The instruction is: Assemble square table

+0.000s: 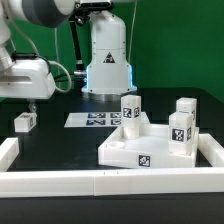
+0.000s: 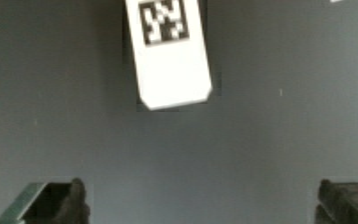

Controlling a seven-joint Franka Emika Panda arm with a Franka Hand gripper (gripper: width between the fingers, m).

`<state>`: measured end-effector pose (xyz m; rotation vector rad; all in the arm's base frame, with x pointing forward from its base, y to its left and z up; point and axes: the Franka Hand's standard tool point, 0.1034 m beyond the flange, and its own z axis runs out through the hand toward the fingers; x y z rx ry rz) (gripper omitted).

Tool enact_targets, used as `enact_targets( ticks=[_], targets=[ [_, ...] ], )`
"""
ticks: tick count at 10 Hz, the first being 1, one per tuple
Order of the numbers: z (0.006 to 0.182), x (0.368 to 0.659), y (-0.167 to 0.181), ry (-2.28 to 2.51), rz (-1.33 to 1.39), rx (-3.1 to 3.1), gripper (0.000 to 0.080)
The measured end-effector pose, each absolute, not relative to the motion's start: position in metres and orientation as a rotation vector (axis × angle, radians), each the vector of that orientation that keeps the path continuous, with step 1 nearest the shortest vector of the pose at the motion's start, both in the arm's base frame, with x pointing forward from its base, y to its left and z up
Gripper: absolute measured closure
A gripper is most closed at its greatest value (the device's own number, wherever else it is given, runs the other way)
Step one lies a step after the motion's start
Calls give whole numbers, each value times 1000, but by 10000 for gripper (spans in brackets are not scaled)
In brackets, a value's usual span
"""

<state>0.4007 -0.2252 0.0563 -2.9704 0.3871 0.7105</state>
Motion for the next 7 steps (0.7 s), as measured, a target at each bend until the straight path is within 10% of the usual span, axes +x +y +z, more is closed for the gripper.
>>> enact_targets(
  ticks=[7],
  targets=[
    [28, 367, -226, 333, 1134, -2767, 150]
  ],
)
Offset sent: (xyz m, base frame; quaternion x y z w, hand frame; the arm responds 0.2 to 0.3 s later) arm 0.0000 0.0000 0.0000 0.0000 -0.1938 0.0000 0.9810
